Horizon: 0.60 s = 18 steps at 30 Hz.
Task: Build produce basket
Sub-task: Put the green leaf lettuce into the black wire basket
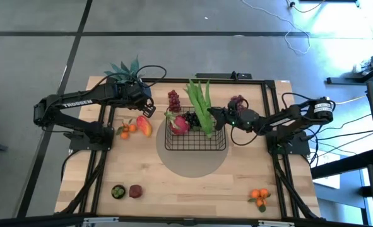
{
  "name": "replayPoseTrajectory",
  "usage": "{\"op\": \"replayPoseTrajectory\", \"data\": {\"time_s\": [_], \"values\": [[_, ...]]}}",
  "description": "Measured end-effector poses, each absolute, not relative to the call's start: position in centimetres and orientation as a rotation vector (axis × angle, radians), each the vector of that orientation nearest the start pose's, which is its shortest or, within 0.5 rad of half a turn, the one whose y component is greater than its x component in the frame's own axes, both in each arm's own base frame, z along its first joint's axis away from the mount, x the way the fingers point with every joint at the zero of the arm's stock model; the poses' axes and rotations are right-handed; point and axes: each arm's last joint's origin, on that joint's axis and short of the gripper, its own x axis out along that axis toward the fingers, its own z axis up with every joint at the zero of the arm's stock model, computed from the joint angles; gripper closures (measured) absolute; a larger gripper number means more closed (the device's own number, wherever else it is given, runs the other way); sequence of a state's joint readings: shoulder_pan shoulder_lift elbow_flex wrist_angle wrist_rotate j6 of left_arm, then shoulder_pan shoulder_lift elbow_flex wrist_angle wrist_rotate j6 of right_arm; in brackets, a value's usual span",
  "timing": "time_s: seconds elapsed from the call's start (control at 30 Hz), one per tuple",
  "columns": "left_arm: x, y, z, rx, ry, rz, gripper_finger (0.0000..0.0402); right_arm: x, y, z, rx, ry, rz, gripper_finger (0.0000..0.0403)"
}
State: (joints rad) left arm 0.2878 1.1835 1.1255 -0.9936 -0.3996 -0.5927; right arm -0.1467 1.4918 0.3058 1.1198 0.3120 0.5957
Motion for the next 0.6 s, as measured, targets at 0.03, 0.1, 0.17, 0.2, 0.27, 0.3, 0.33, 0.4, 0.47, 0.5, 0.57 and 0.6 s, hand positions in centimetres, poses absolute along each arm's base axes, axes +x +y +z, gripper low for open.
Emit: {"op": "replayPoseTrajectory", "data": {"time_s": [0.03, 0.1, 0.17, 0.2, 0.27, 0.3, 0.33, 0.4, 0.47, 0.5, 0.57, 0.6], "values": [[20.32, 7.19, 31.17, -0.455, 0.849, 0.916, 0.0401, 23.79, -4.41, 15.58, 0.579, -0.072, -0.464, 0.0397], [20.32, 7.19, 31.16, -0.455, 0.85, 0.916, 0.0401, 23.79, -4.42, 15.58, 0.582, -0.073, -0.465, 0.0391], [20.32, 7.19, 31.17, -0.455, 0.849, 0.916, 0.0401, 23.79, -4.42, 15.56, 0.581, -0.07, -0.466, 0.0384], [20.32, 7.19, 31.17, -0.455, 0.849, 0.916, 0.0401, 23.79, -4.42, 15.56, 0.582, -0.07, -0.466, 0.0381], [20.32, 7.19, 31.17, -0.455, 0.849, 0.916, 0.0401, 23.79, -4.42, 15.56, 0.587, -0.071, -0.465, 0.0377], [20.32, 7.19, 31.17, -0.455, 0.849, 0.916, 0.0401, 23.79, -4.42, 15.55, 0.591, -0.072, -0.465, 0.0374], [20.32, 7.19, 31.17, -0.455, 0.849, 0.917, 0.0401, 23.79, -4.42, 15.55, 0.6, -0.074, -0.465, 0.0372], [20.32, 7.19, 31.17, -0.455, 0.849, 0.916, 0.0401, 23.79, -4.42, 15.55, 0.608, -0.076, -0.464, 0.0367], [20.32, 7.18, 31.17, -0.455, 0.849, 0.916, 0.0401, 23.81, -4.38, 15.55, 0.608, -0.07, -0.446, 0.0358], [20.32, 7.19, 31.16, -0.455, 0.85, 0.916, 0.0401, 23.82, -4.36, 15.55, 0.609, -0.068, -0.441, 0.0354], [20.32, 7.19, 31.17, -0.455, 0.85, 0.916, 0.0401, 23.82, -4.36, 15.56, 0.609, -0.068, -0.44, 0.0342], [20.32, 7.19, 31.17, -0.455, 0.85, 0.916, 0.0401, 23.82, -4.36, 15.55, 0.608, -0.068, -0.44, 0.0336]]}}
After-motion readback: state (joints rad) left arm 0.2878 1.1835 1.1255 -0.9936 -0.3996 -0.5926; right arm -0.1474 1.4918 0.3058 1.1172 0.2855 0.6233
